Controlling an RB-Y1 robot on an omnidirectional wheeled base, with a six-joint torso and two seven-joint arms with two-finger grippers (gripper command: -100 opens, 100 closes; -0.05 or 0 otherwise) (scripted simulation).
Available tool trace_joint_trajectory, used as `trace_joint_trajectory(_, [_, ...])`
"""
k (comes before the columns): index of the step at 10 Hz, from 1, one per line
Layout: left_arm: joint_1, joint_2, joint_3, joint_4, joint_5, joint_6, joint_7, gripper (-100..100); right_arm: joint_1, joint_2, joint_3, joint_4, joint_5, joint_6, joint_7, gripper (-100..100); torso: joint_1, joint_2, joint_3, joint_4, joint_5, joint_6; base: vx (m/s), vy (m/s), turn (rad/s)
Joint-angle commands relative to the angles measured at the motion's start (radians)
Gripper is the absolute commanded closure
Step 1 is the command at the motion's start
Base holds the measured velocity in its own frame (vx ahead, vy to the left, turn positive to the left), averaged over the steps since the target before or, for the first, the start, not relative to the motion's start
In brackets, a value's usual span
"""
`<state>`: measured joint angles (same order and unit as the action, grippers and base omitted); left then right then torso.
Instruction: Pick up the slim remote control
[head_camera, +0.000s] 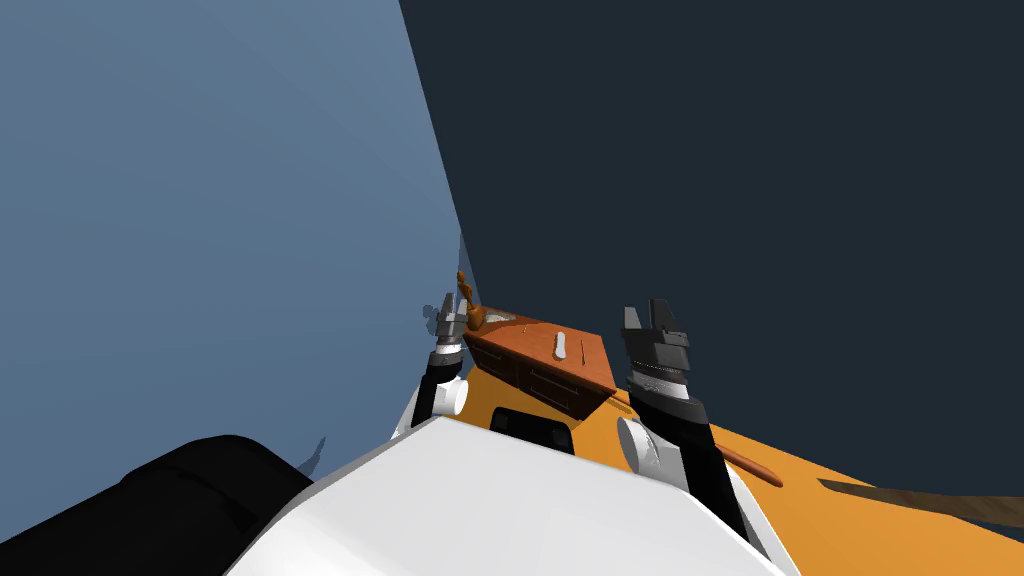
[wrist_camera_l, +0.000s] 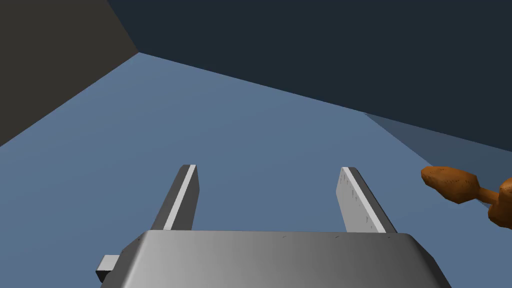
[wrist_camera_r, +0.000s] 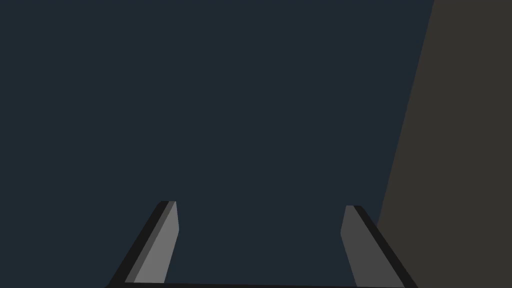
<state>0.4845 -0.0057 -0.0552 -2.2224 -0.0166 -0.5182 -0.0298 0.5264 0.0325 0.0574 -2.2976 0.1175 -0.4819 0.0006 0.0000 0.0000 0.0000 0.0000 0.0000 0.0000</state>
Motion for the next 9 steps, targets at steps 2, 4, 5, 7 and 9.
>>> trace_joint_trajectory(2, [0.0,0.0,0.0,0.0,0.0,0.0,0.0,0,-0.01,-0.071,-0.009,0.033,0.03,0.002,0.015,-100,-0.001,0.001,0.0,0.0,0.0,0.0,-0.021,-0.02,0.08])
trace_joint_trajectory(4, [0.0,0.0,0.0,0.0,0.0,0.0,0.0,0,-0.023,-0.132,-0.02,0.08,0.074,0.003,0.037,-100,-0.003,0.002,0.001,0.0,-0.001,0.0,-0.046,-0.049,0.139])
trace_joint_trajectory(5, [0.0,0.0,0.0,0.0,0.0,0.0,0.0,0,-0.023,-0.141,-0.02,0.08,0.074,0.003,0.037,-100,-0.004,0.003,0.002,0.001,-0.001,0.0,-0.044,-0.045,0.052])
trace_joint_trajectory(7, [0.0,0.0,0.0,0.0,0.0,0.0,0.0,0,-0.041,-0.205,-0.033,0.143,0.134,0.005,0.07,-100,-0.003,0.003,0.002,0.001,-0.001,0.0,-0.05,-0.047,0.161])
trace_joint_trajectory(9, [0.0,0.0,0.0,0.0,0.0,0.0,0.0,0,-0.051,-0.254,-0.04,0.183,0.169,0.006,0.089,-100,-0.003,0.002,0.001,0.001,-0.001,0.0,-0.042,-0.037,0.105])
